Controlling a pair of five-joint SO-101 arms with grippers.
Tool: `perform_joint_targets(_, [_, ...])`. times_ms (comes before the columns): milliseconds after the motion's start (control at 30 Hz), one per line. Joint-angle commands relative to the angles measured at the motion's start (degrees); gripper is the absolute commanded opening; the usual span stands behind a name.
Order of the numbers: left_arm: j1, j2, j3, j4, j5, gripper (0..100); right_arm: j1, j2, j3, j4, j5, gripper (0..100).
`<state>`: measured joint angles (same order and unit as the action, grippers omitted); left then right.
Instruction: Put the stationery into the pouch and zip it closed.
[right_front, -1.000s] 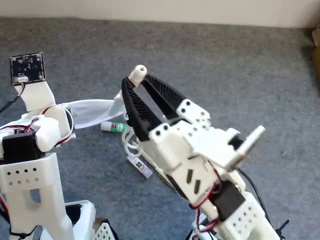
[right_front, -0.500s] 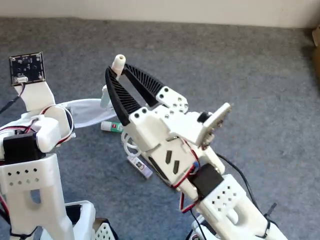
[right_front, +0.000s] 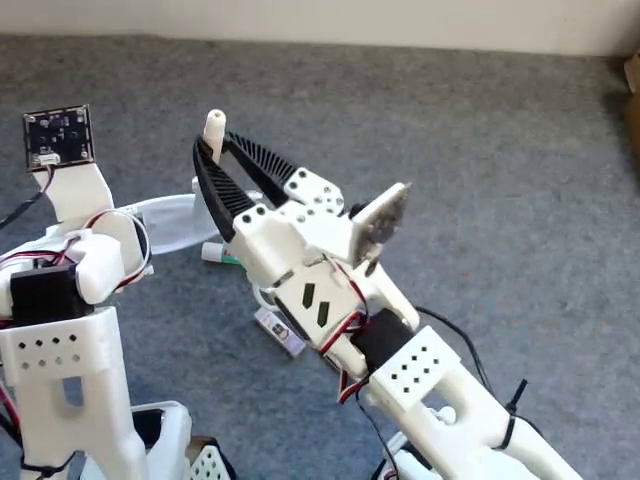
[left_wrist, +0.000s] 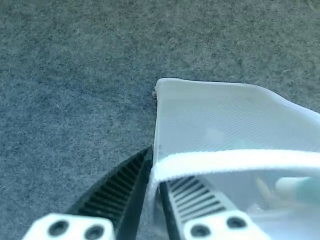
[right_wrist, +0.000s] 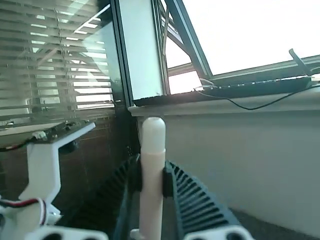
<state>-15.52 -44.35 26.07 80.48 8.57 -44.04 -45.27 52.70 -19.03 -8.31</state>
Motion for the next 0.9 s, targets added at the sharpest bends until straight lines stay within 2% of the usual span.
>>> perform_joint_targets(0, [-0.40,0.66,0.13,-1.05,0.70,1,-1.89,-0.31,0.57,-1.36,6.77,0.5])
perform_joint_targets(133, [-0.40,0.66,0.13,-0.97,0.70,1,-6.46,-0.31,3.91,-1.36,16.35,0.5])
perform_joint_targets(300, [-0.40,0.66,0.13,-0.88,0.70,1,-10.95,-0.31,8.22,-1.36,22.33,0.5])
perform_joint_targets(767, [-0.22,0.66,0.13,-0.88,0.70,1,-11.21,-0.31,13.05,-1.36,22.77,0.5])
perform_joint_targets(867, [-0.22,0.66,0.13,-0.88,0.70,1,-11.12,-0.31,13.05,-0.92,22.77,3.6])
